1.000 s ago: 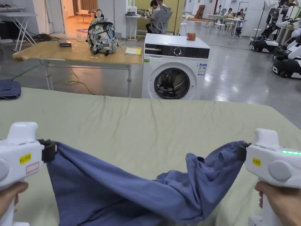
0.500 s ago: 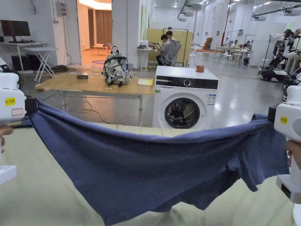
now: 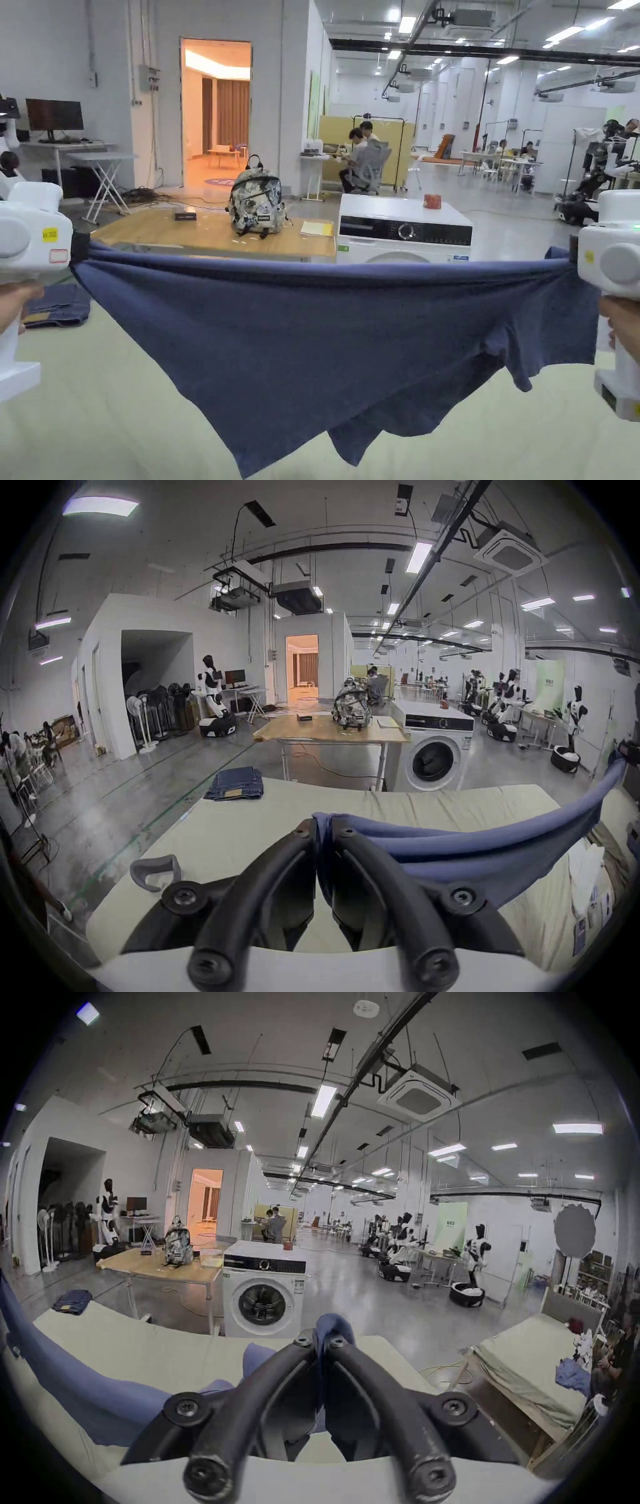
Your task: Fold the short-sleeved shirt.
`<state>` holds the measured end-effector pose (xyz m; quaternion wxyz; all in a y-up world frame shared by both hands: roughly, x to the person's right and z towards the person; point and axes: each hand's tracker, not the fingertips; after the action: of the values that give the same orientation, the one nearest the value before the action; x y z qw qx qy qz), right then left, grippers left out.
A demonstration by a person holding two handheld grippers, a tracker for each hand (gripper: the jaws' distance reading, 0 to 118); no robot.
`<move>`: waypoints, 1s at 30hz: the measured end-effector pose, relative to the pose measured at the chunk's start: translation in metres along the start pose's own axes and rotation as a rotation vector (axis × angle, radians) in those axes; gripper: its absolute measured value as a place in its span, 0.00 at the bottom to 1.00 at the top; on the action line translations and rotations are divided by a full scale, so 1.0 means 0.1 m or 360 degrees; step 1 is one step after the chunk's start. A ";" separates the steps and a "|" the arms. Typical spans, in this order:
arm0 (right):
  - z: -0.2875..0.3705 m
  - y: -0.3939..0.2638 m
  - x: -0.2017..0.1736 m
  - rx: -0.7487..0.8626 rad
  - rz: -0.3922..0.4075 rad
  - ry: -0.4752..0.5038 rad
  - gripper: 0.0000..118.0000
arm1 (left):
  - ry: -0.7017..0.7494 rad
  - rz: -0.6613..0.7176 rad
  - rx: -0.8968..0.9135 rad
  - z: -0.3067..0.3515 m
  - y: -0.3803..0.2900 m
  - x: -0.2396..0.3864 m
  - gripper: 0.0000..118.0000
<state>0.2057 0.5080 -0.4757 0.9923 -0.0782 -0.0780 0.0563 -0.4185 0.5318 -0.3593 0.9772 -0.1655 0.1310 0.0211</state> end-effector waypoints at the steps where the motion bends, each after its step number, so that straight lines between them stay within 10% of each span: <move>1: -0.02 -0.04 -0.02 -0.0007 0.0002 -0.0002 0.01 | 0.0000 0.0000 0.0002 -0.02 -0.05 0.01 0.01; 30: 1.49 -3.54 0.48 -0.0644 0.0021 -0.0002 0.01 | -0.0066 0.0095 -0.0532 0.98 -3.85 -0.34 0.01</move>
<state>0.2634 0.1885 -0.2650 0.9559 -0.2766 -0.0878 0.0459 -0.3939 0.2002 -0.1390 0.9375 -0.3214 0.1102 0.0750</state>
